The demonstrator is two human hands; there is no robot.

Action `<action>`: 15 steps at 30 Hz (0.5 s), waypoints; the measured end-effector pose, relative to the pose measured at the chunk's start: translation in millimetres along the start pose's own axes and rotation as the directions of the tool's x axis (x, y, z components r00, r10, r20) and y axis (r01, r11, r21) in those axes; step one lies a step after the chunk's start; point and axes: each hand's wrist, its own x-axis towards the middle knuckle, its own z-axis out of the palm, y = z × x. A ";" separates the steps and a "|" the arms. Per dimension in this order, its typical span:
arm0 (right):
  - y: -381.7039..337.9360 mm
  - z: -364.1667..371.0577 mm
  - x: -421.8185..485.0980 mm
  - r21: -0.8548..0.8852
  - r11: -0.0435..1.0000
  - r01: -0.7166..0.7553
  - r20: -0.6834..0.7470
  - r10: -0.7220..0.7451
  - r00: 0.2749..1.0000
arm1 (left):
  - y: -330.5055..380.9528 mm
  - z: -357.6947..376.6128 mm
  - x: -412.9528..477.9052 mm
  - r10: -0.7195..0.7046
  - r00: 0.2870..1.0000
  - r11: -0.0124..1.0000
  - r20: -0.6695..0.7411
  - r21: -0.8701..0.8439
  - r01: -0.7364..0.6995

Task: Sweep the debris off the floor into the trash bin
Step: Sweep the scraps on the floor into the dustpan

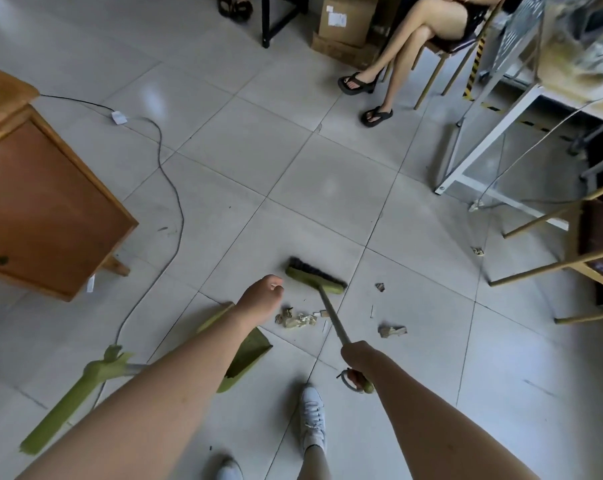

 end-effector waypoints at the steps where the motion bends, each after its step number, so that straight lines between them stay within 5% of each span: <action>1: 5.2 7.0 -7.1 0.020 1.000 -0.011 0.006 0.011 1.000 | -7.6 0.3 -9.3 0.007 1.000 1.000 0.005 0.008 -0.007; 10: 44.9 41.7 -56.2 0.180 0.982 -0.057 0.035 0.052 0.998 | -45.0 -5.7 -63.3 0.013 0.998 0.997 0.054 0.073 -0.017; 15: 56.3 6.9 -76.8 0.415 0.907 -0.070 0.018 0.069 0.997 | -32.5 -6.9 -73.4 0.023 0.999 0.992 0.040 0.120 -0.027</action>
